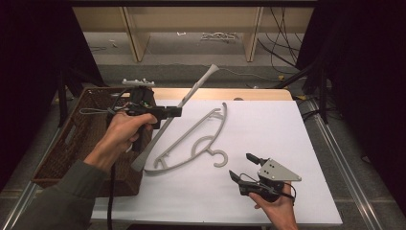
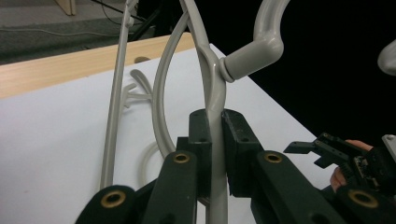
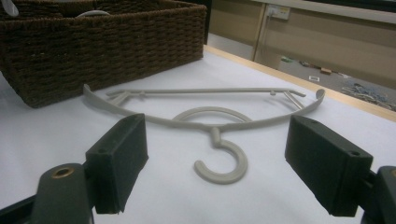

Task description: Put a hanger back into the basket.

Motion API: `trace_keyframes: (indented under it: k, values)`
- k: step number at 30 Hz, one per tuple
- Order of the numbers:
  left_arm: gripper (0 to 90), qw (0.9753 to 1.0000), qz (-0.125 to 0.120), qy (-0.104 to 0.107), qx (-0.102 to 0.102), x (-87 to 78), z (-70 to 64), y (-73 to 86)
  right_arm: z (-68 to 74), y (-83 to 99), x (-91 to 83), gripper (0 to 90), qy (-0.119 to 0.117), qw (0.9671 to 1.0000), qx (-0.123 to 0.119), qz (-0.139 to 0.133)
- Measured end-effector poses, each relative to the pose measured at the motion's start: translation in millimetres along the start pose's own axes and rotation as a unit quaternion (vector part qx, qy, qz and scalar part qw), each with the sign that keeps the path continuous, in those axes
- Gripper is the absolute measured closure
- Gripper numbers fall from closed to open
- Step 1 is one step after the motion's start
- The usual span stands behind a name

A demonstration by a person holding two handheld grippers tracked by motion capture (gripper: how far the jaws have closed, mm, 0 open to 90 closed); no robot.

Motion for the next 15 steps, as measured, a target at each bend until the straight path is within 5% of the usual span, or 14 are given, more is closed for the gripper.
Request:
trace_keyframes:
  k: [7, 15]
  values:
    - [82.5, 0.9996, -0.003, -0.002, -0.029, -32.5, 9.1, 0.2, -0.9, 1.5, -0.8, 21.8, 0.005, 0.9999, 0.000, 0.011]
    - [82.4, 0.9988, -0.012, -0.046, 0.012, -57.9, 36.5, 5.9, 0.4, 1.8, 3.0, 20.7, 0.001, 1.0000, 0.007, 0.004]
Point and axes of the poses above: each handheld gripper's, and its own axes: x roughly forward along the jaws, y roughly out of its underside, z roughly to its left, the point moved 9 cm from there along x, roughly forward along the jaws, and after that the axes turned 13 degrees about x, right-handed, at the moved point
